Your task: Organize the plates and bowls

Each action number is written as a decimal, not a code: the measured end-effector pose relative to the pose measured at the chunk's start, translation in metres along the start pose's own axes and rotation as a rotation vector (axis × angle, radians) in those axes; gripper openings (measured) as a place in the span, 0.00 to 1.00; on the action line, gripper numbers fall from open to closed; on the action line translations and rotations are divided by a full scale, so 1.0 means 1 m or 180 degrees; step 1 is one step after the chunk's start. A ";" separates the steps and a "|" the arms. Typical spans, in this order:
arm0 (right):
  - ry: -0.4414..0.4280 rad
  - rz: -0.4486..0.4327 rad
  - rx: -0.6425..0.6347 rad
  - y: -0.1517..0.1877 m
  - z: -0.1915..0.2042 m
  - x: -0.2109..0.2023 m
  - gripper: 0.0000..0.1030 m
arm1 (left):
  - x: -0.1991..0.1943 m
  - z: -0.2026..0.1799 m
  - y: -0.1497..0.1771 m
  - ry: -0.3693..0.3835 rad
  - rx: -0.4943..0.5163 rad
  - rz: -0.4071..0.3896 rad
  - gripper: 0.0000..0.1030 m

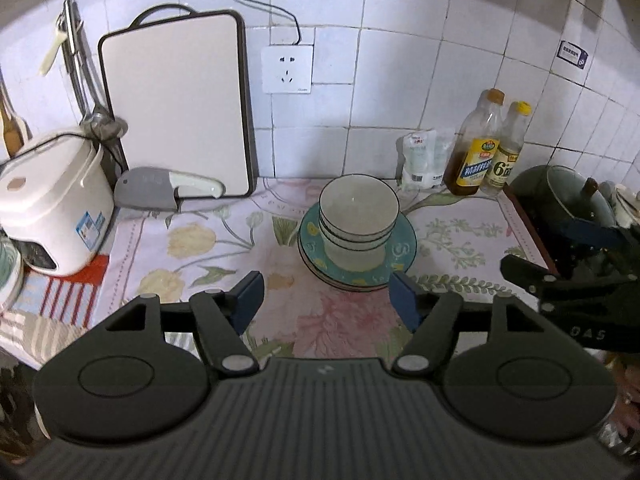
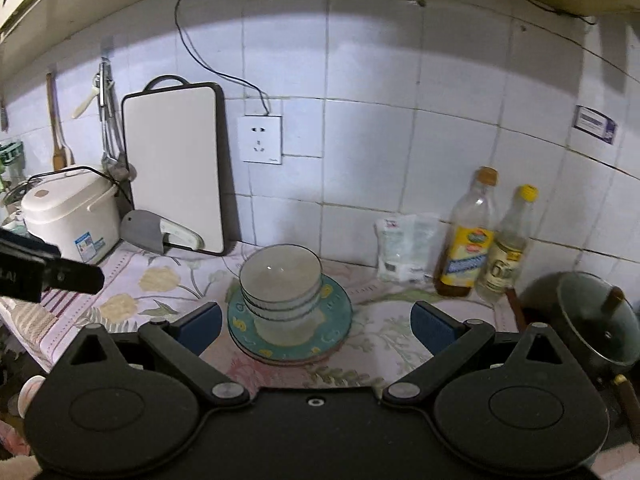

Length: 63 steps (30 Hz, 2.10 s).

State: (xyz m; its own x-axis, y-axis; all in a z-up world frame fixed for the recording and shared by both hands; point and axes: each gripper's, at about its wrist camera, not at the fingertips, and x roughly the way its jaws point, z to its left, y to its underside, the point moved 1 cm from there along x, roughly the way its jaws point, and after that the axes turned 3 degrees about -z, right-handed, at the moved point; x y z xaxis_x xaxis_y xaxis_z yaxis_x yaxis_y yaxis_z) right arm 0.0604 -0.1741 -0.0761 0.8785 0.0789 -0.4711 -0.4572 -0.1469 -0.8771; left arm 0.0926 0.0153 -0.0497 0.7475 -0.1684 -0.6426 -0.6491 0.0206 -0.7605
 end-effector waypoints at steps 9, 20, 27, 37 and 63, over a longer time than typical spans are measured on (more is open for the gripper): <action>0.0164 0.0127 0.0211 0.009 0.002 -0.018 0.99 | -0.017 0.000 0.014 0.0029 -0.0016 -0.0177 0.77; 0.0547 0.0227 0.0279 0.014 0.010 -0.045 1.00 | -0.030 0.002 0.028 -0.0035 -0.0067 -0.0242 0.96; 0.0760 0.0300 0.0260 0.017 0.013 -0.064 1.00 | -0.041 0.000 0.033 -0.0130 -0.0027 -0.0173 0.96; 0.0728 0.0324 0.0339 0.025 0.015 -0.080 1.00 | -0.048 0.001 0.042 -0.0220 0.0040 -0.0064 0.96; 0.0763 0.0184 0.0353 0.018 0.025 -0.114 1.00 | -0.084 -0.004 0.044 -0.0415 0.0162 -0.0109 0.96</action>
State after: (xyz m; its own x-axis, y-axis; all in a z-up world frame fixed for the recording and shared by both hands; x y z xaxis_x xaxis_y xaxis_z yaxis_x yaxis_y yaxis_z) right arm -0.0516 -0.1609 -0.0402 0.8522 -0.1641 -0.4968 -0.5083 -0.0344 -0.8605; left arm 0.0007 0.0266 -0.0288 0.7833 -0.0404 -0.6204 -0.6173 0.0675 -0.7838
